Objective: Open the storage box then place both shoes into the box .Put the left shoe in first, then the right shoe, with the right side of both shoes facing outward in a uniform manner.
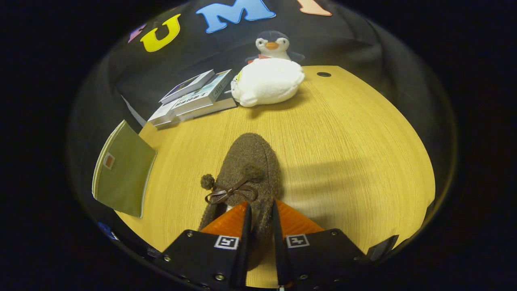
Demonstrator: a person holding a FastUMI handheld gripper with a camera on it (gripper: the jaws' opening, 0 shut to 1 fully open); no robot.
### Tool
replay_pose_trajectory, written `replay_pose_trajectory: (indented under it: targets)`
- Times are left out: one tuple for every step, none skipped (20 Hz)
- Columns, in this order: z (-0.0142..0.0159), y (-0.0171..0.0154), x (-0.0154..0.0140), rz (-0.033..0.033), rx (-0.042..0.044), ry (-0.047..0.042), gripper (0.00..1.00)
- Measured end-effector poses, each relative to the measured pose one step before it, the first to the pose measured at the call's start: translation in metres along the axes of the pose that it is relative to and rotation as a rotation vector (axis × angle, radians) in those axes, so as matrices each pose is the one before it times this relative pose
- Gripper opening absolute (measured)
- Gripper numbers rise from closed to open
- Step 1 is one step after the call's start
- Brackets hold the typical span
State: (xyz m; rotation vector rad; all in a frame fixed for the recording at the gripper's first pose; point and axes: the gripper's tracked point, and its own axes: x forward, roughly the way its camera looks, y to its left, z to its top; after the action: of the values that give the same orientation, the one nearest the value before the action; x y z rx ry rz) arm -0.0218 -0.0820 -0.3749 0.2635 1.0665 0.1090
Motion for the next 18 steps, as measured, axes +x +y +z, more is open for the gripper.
replay_pose_trajectory:
  targets:
    - [0.00009,0.00127,-0.00103,-0.0041,0.00618,0.00675,0.25]
    - [0.0015,-0.00085,-0.0008,-0.00673,0.00753,-0.00117,0.25]
    - [0.00133,-0.012,0.00289,-0.06895,0.038,-0.03465,0.13]
    - [0.00861,-0.00152,-0.00159,0.00691,0.03485,0.00453,0.01]
    - [-0.00369,0.00533,-0.00249,0.01276,0.0469,0.01566,0.0]
    - [-0.0032,0.00303,-0.00396,0.01607,0.02736,0.01772,0.01]
    - [0.00358,0.00128,-0.00445,0.00858,0.02785,-0.00406,0.01]
    - [0.00405,0.00258,-0.00299,0.00104,0.02087,-0.00951,0.0]
    - [0.00309,0.00294,-0.00329,0.00012,0.01509,-0.0042,0.01]
    - [0.00249,0.00431,-0.00577,0.00291,0.01448,-0.00683,0.01]
    - [0.00348,0.00538,-0.00507,0.00474,0.01611,-0.00947,0.01]
    - [0.00239,0.00619,-0.00491,0.00427,0.01442,-0.00486,0.01]
    - [0.00261,0.00724,-0.00398,0.00421,0.01047,-0.00586,0.01]
    - [0.00196,0.007,-0.00492,0.00279,0.00467,-0.00488,0.01]
    - [0.0006,0.00705,-0.00477,0.0023,0.00342,-0.00072,0.01]
    - [0.00106,0.00805,-0.00472,0.00267,0.00202,-0.00028,0.01]
    - [0.00157,0.00923,-0.00418,0.0048,0.00021,-0.00326,0.01]
    - [0.00145,0.00937,-0.00438,0.00558,-0.00314,-0.00523,0.01]
